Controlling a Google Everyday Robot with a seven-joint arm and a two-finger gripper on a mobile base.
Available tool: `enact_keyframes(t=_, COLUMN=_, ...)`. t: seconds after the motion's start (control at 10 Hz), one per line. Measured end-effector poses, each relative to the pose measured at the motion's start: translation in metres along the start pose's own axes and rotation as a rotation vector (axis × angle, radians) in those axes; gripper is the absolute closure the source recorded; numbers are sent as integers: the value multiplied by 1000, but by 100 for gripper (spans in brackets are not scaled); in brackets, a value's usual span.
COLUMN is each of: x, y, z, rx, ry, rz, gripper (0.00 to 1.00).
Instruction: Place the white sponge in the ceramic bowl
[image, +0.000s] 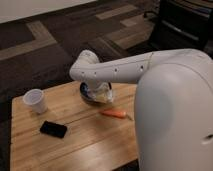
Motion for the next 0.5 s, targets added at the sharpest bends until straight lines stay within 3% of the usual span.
enact_keyframes(t=0.3, x=-11, y=-39, z=16, rx=36, ry=-25, rz=-24, gripper=100)
enact_keyframes(t=0.5, x=-34, y=-61, z=27, rx=49, ry=-73, rz=-74, gripper=100)
